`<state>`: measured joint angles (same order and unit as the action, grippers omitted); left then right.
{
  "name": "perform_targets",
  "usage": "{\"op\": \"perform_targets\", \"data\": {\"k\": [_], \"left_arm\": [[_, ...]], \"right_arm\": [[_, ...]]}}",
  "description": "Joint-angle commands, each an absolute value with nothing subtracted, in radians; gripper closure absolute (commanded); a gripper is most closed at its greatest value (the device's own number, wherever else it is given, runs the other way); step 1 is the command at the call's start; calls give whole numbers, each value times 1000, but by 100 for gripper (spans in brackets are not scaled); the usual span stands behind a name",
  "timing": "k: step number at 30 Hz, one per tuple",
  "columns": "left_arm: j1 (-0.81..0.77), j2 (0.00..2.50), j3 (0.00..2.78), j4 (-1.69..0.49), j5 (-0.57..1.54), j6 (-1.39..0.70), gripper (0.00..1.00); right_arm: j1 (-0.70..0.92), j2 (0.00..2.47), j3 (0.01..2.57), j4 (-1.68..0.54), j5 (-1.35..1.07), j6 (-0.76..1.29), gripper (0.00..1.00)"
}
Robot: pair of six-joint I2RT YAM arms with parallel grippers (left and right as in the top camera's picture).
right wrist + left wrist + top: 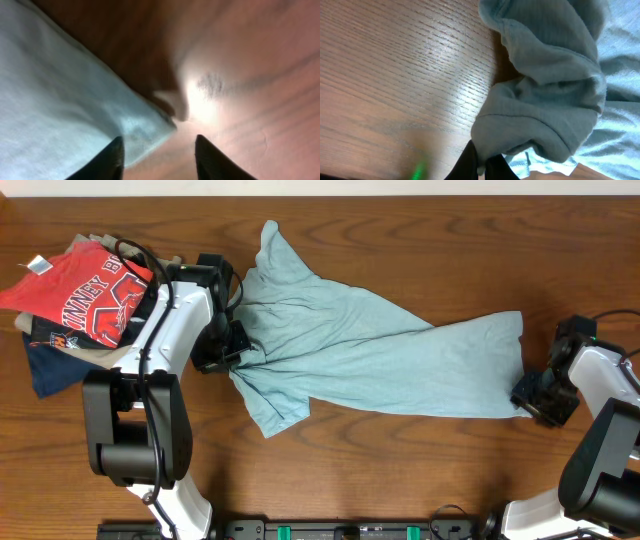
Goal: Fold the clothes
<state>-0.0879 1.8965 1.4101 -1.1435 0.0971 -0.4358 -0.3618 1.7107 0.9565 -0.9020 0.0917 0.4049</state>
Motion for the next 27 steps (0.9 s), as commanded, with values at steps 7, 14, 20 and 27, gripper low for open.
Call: {"op": "perform_targets", "data": {"k": [7, 14, 20, 27], "left_arm": [[-84, 1895, 1410, -1142, 78, -419, 94], [-84, 1895, 1410, -1143, 78, -419, 94], [-84, 1895, 1410, -1143, 78, -419, 94], [-84, 1895, 1410, -1142, 78, -419, 94]], "right_arm": [[-373, 1693, 954, -885, 70, 403, 39], [-372, 1709, 908, -762, -1, 403, 39], [-372, 1713, 873, -754, -35, 402, 40], [-372, 1713, 873, -773, -34, 402, 45]]}}
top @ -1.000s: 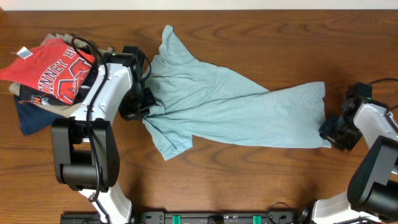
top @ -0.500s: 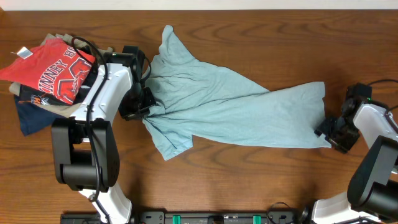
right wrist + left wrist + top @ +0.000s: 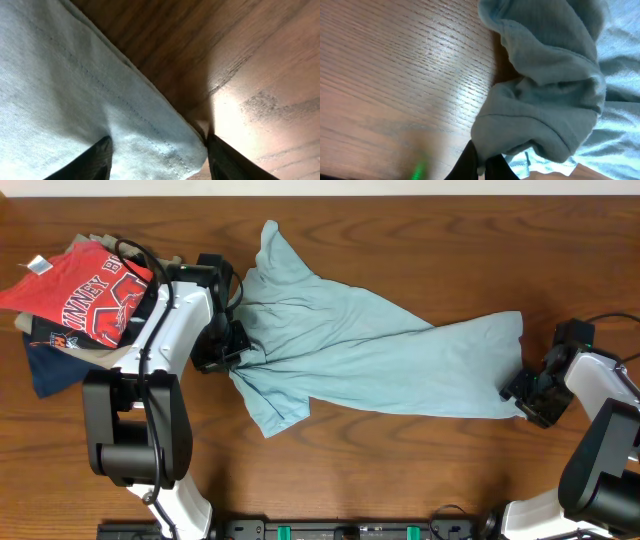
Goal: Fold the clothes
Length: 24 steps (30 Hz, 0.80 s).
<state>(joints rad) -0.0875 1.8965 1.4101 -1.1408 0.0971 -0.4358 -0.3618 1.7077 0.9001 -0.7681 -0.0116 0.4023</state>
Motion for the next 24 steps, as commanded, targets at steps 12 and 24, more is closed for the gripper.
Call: {"op": "perform_targets", "data": {"k": [12, 24], "left_arm": [[-84, 1895, 1410, -1143, 78, -419, 94], [-84, 1895, 1410, -1143, 78, -419, 94]], "right_arm": [[-373, 1713, 873, -715, -26, 402, 99], [-374, 1713, 873, -689, 0, 402, 99]]}}
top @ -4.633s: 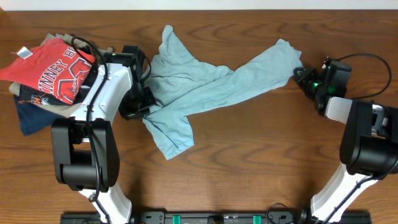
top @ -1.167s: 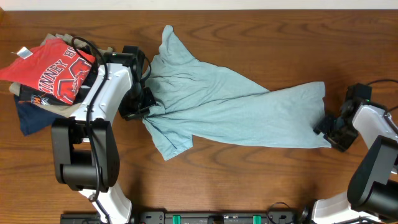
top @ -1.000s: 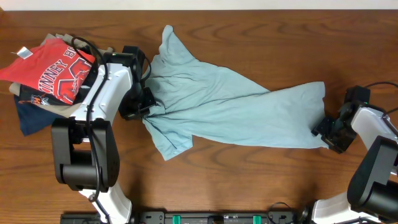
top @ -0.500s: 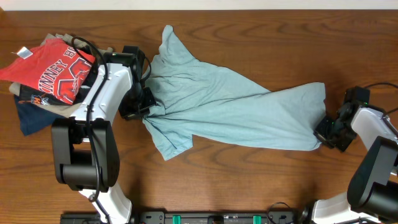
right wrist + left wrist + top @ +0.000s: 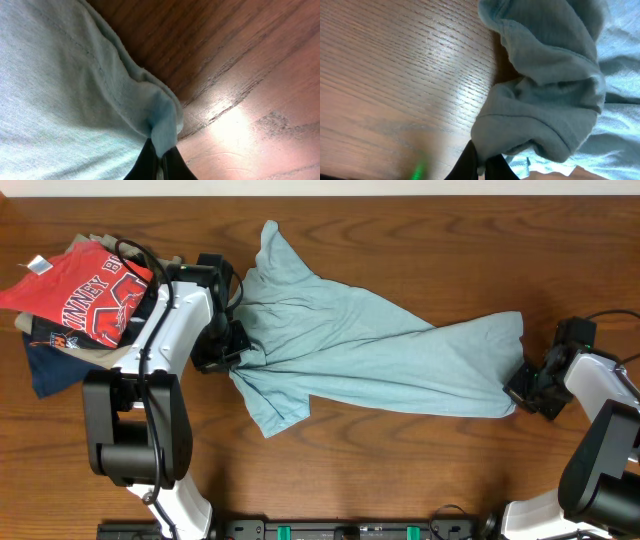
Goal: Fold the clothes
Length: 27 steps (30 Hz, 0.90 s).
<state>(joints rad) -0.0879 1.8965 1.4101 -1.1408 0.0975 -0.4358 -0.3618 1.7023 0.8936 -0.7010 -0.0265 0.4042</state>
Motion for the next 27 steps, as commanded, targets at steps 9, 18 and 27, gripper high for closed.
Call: {"op": "perform_targets", "data": {"k": [9, 18, 27], "left_arm": [[-84, 1895, 1410, -1148, 78, -419, 71], [-84, 1895, 1409, -1163, 78, -419, 53], [-86, 1895, 1331, -1110, 150, -419, 53]], "right_arm": [[-374, 1713, 873, -690, 0, 402, 99], [-374, 1713, 873, -688, 0, 402, 99], [-374, 1713, 873, -687, 0, 402, 99]]}}
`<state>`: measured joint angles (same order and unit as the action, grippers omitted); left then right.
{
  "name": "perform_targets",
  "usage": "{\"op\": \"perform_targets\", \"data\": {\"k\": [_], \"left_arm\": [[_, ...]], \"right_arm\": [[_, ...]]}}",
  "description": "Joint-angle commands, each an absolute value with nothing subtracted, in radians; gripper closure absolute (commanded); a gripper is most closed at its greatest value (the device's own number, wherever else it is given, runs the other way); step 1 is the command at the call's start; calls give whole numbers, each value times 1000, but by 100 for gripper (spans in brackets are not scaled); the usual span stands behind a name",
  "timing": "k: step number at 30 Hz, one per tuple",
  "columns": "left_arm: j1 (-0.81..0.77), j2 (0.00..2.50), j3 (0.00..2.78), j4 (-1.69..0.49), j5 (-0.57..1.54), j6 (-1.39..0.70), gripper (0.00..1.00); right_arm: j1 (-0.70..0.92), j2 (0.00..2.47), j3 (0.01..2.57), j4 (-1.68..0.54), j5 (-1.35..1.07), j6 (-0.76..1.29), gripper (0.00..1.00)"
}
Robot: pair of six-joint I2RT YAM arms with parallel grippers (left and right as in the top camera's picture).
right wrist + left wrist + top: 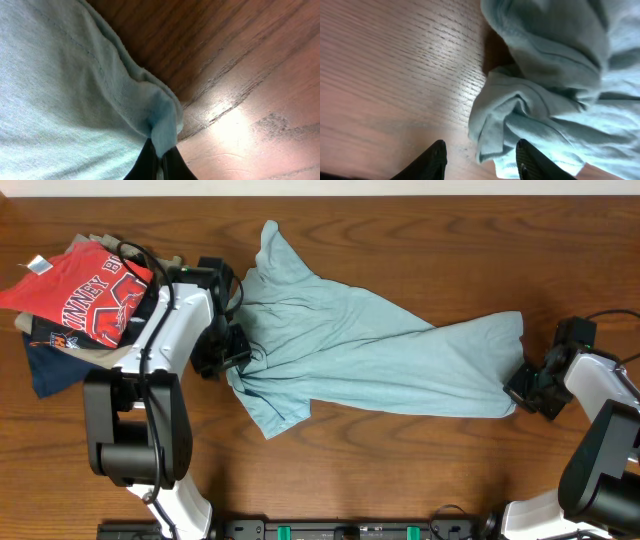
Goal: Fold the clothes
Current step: 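Lift the light-blue t-shirt high with both grippers and swing it forward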
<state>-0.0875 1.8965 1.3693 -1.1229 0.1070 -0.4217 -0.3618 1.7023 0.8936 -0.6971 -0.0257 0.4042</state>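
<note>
A light blue t-shirt (pixel 370 355) lies stretched across the wooden table, wrinkled and bunched at its left side. My left gripper (pixel 222 350) is open at that bunched left edge (pixel 520 105), fingers (pixel 436 159) spread with the cloth lying loose between them. At the far right, my right gripper (pixel 522 392) is shut on the shirt's lower right corner, the hem (pixel 162 127) pinched between its fingers.
A pile of other clothes, with a red printed shirt (pixel 90 290) on top and a navy one (pixel 55 365) beneath, sits at the far left. Both arms' bases stand at the front edge.
My left gripper has opened and let go of the shirt's bunched left edge, which has slumped slightly. The right gripper stays shut on the corner, unmoved.
At first my left gripper pinched the shirt's left edge while the right was open beside the right corner. The right gripper then straddled the corner hem, then was shut on it. Now the left has let go.
</note>
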Motion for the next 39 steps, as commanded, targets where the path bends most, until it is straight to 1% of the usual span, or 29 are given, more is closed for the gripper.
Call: {"op": "perform_targets", "data": {"k": [1, 5, 6, 7, 8, 9, 11, 15, 19, 22, 27, 32, 39], "left_arm": [[-88, 1895, 1319, -1095, 164, -419, 54], [-102, 1895, 1267, -1020, 172, -419, 54], [-105, 1895, 1259, -1006, 171, -419, 58], [-108, 1895, 1256, -999, 171, -419, 71], [-109, 1895, 1256, -992, 171, -418, 87], [-109, 1895, 1257, -989, 171, -416, 94], [-108, 1894, 1273, -1005, 171, -384, 94], [-107, 1889, 1386, -1133, 171, -270, 94], [-107, 1873, 1571, -1256, 171, -179, 94], [-107, 1856, 1732, -1315, 171, -160, 94], [-107, 1816, 1944, -1326, 172, -161, 94], [-88, 1776, 2132, -1322, 179, -218, 94], [9, 1698, 2293, -1267, 311, -250, 94]], "right_arm": [[-374, 1713, 873, -687, 0, 402, 99], [-374, 1713, 873, -688, 0, 402, 99], [-374, 1713, 873, -688, 0, 402, 99], [-374, 1713, 873, -688, 0, 402, 99], [-374, 1713, 873, -688, 0, 402, 99], [-374, 1713, 873, -688, 0, 402, 99], [-374, 1713, 873, -688, -1, 402, 99], [-374, 1713, 905, -715, -6, 359, 99], [-375, 1713, 1044, -833, -9, 294, 99], [-375, 1713, 1191, -942, -10, 247, 99], [-381, 1713, 1466, -1098, -91, 156, 99], [-412, 1713, 1741, -1222, -125, 147, 99], [-442, 1713, 2076, -1360, -133, 62, 99]]}}
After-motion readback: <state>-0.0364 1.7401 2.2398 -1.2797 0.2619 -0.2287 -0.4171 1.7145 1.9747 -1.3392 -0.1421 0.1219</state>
